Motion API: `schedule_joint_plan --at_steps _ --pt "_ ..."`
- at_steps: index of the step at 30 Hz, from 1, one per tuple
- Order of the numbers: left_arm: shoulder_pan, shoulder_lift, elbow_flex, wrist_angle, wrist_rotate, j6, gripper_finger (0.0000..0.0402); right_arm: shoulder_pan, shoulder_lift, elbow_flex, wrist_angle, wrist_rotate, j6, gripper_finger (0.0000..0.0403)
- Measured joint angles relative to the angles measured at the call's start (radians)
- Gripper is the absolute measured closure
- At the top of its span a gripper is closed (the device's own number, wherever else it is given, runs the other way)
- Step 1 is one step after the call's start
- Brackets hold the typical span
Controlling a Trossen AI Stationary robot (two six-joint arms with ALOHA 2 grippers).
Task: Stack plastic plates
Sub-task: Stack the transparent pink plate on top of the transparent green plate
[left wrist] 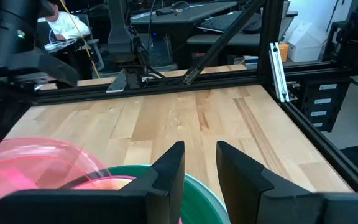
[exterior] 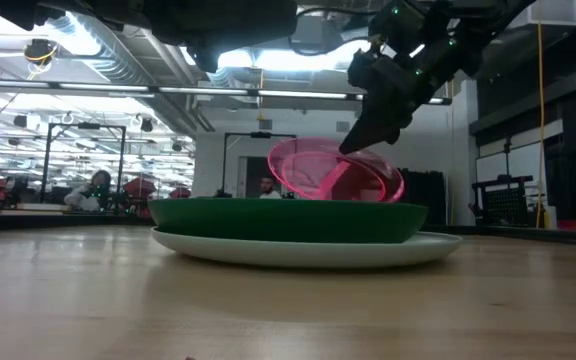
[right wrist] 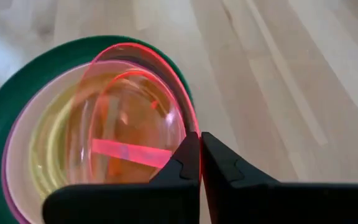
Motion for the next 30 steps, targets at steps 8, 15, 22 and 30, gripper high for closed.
schedule_joint_plan --at_steps 8,15,22,30 --pt "0.005 0.0 0.0 0.0 0.001 -0.004 0.0315 0.068 0.018 0.001 0.073 0.014 0.019 0.0403" --pt "0.005 0.0 0.0 0.001 0.001 -0.007 0.0315 0.104 0.109 0.0 0.178 0.006 0.042 0.0403" --pt "0.006 0.0 0.0 0.003 0.001 -0.007 0.0315 0.103 0.177 0.0 0.204 -0.038 0.048 0.0403" --pt "0.006 0.0 0.0 0.003 0.0 -0.007 0.0316 0.102 0.181 0.0 0.178 -0.039 0.048 0.0402"
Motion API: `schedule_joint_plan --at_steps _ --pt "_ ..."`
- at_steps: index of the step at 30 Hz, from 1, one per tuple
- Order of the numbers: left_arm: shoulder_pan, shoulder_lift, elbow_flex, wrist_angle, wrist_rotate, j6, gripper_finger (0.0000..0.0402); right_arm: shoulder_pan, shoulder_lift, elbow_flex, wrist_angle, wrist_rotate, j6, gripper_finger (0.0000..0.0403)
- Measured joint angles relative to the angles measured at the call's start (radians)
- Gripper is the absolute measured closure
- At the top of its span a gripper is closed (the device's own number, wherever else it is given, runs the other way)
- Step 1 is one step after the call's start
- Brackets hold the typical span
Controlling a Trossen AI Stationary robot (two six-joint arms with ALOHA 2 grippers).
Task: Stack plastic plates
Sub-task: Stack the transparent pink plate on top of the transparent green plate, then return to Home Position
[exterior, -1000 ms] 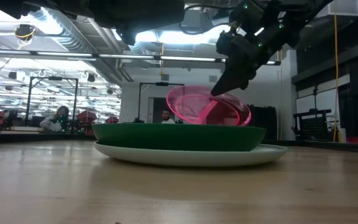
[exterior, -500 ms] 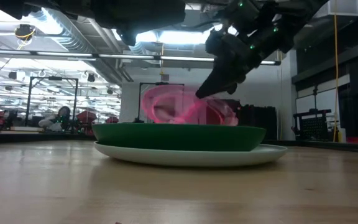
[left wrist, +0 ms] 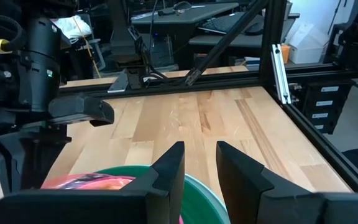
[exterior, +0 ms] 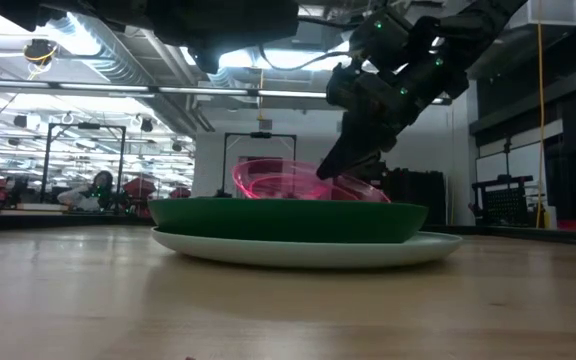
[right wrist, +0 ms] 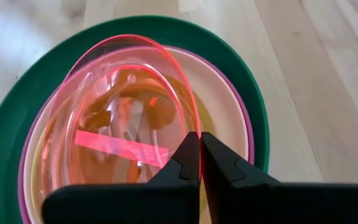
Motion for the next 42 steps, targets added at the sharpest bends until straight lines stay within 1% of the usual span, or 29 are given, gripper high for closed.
schedule_joint_plan --at_steps 5,11,14,17,20,23,26,28,31,32,35,38,42 --pt "0.0 0.0 0.0 0.0 0.0 0.0 0.0316 0.0 0.0 0.0 -0.002 0.0 0.019 0.0385" --pt "0.0 0.0 0.0 0.0 0.0 0.0 0.0316 0.0 0.0 0.0 0.003 0.002 0.011 0.0327" --pt "0.006 0.001 0.0 -0.003 0.0 0.0 0.0316 0.0 -0.004 0.0 0.002 0.034 -0.008 0.0304" --pt "0.015 0.002 0.0 -0.003 0.0 -0.002 0.0316 0.0 -0.03 0.0 -0.033 0.066 -0.028 0.0291" --pt "0.023 0.002 0.0 -0.003 0.0 -0.003 0.0316 0.0 -0.08 0.0 -0.078 0.087 -0.046 0.0288" --pt "0.04 0.002 0.0 -0.003 0.001 -0.02 0.0316 0.0 -0.155 0.0 -0.141 0.145 -0.08 0.0288" --pt "0.081 0.002 0.0 -0.017 0.011 -0.005 0.0316 0.0 -0.233 0.0 -0.218 0.191 -0.096 0.0287" --pt "0.118 0.002 0.0 -0.022 0.075 -0.001 0.0315 0.0 -0.281 0.0 -0.275 0.214 -0.111 0.0288" --pt "0.179 -0.006 0.0 -0.023 0.199 -0.001 0.0315 0.0 -0.337 -0.003 -0.32 0.258 -0.114 0.0287" --pt "0.199 -0.009 0.0 -0.023 0.226 -0.001 0.0315 0.0 -0.353 -0.013 -0.315 0.264 -0.114 0.0287" --pt "0.244 -0.039 0.0 -0.09 0.253 0.009 0.0315 -0.001 -0.404 -0.064 -0.289 0.265 -0.115 0.0288" --pt "0.276 -0.085 0.0 -0.182 0.255 0.037 0.0315 -0.009 -0.452 -0.129 -0.237 0.263 -0.131 0.0288" --pt "0.312 -0.176 0.0 -0.29 0.256 0.057 0.0315 -0.028 -0.517 -0.207 -0.189 0.264 -0.14 0.0288"
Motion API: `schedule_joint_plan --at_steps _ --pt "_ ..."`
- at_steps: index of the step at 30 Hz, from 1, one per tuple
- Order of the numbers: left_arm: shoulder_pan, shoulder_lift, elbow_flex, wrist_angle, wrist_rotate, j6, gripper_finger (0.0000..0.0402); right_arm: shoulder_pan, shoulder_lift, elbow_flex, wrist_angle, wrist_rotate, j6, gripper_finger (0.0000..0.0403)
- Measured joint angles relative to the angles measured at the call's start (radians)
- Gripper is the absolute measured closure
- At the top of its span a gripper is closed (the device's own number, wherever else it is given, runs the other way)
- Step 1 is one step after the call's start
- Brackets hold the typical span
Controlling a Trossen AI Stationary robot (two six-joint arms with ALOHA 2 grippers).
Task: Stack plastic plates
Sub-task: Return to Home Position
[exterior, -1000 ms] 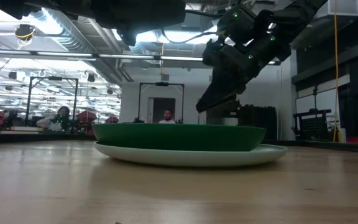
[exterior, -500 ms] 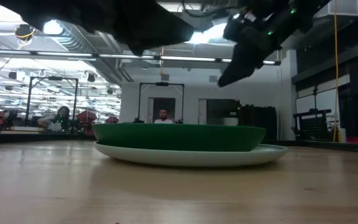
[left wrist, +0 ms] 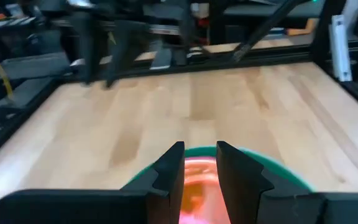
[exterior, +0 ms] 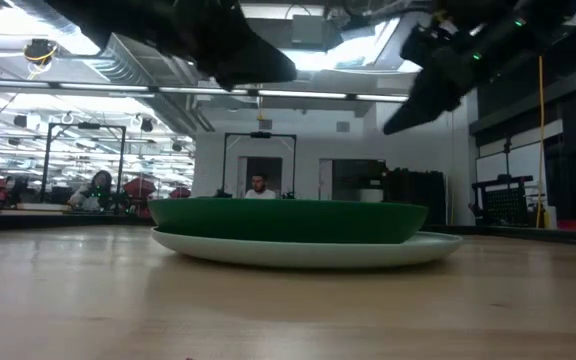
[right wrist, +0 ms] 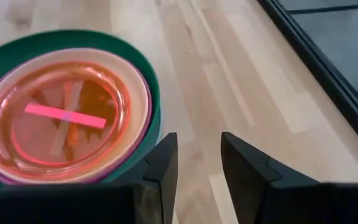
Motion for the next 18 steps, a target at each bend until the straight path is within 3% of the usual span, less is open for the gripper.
schedule_joint_plan --at_steps 4,9,13,18 --pt "0.05 -0.094 -0.001 -0.111 0.004 -0.01 0.0315 -0.03 -0.076 -0.063 0.023 -0.003 0.001 0.0288" --pt "0.111 -0.185 -0.071 -0.121 0.082 -0.021 0.0315 -0.073 -0.184 -0.12 0.059 -0.101 0.006 0.0288" --pt "0.146 -0.255 -0.177 -0.075 0.102 -0.027 0.0315 -0.077 -0.261 -0.154 0.11 -0.133 0.006 0.0288" --pt "0.163 -0.335 -0.344 0.122 0.105 -0.04 0.0315 -0.078 -0.3 -0.198 0.212 -0.131 -0.02 0.0288"
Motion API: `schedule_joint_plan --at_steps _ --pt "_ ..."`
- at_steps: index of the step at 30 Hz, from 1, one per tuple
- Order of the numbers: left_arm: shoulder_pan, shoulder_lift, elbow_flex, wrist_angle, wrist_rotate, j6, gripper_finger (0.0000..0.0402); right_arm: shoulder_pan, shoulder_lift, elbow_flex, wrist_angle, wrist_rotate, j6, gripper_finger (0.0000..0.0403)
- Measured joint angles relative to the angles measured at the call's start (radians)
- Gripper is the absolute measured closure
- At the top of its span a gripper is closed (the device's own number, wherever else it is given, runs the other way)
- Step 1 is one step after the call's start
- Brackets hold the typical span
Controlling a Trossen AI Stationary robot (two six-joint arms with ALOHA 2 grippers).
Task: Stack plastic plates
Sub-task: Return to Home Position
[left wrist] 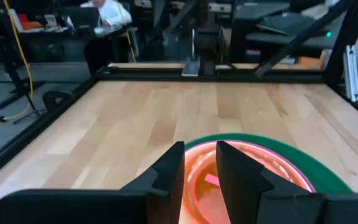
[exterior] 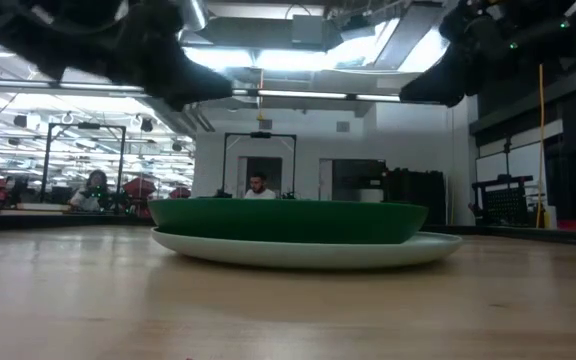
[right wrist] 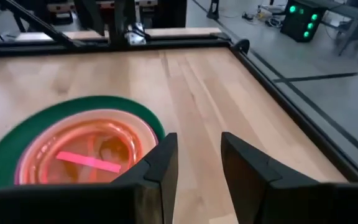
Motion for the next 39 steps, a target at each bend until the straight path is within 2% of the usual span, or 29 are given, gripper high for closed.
schedule_joint_plan --at_steps 4,10,13,18,22,26,31,39 --pt "0.023 -0.072 -0.104 0.083 -0.001 -0.03 0.0315 0.0 0.023 -0.002 0.003 0.026 -0.009 0.0288" --pt "0.055 -0.198 -0.192 0.088 0.002 -0.075 0.0315 0.0 0.049 -0.009 0.016 -0.003 -0.038 0.0288" --pt "0.064 -0.265 -0.236 0.087 0.003 -0.09 0.0315 0.0 0.027 -0.053 0.065 -0.024 -0.035 0.0302" --pt "0.077 -0.389 -0.3 0.057 0.004 -0.117 0.0315 0.0 -0.05 -0.151 0.19 -0.097 -0.051 0.036" --pt "0.081 -0.489 -0.328 0.007 0.005 -0.146 0.0315 0.0 -0.118 -0.188 0.204 -0.107 -0.049 0.0398" --pt "0.073 -0.586 -0.341 -0.107 0.018 -0.168 0.0315 0.0 -0.211 -0.226 0.202 -0.107 -0.024 0.0389" --pt "0.067 -0.711 -0.365 -0.154 0.03 -0.168 0.0315 0.0 -0.331 -0.278 0.194 -0.107 0.015 0.0389" --pt "0.067 -0.898 -0.377 -0.302 0.03 -0.169 0.0315 0.0 -0.46 -0.371 0.192 -0.108 0.032 0.0391"
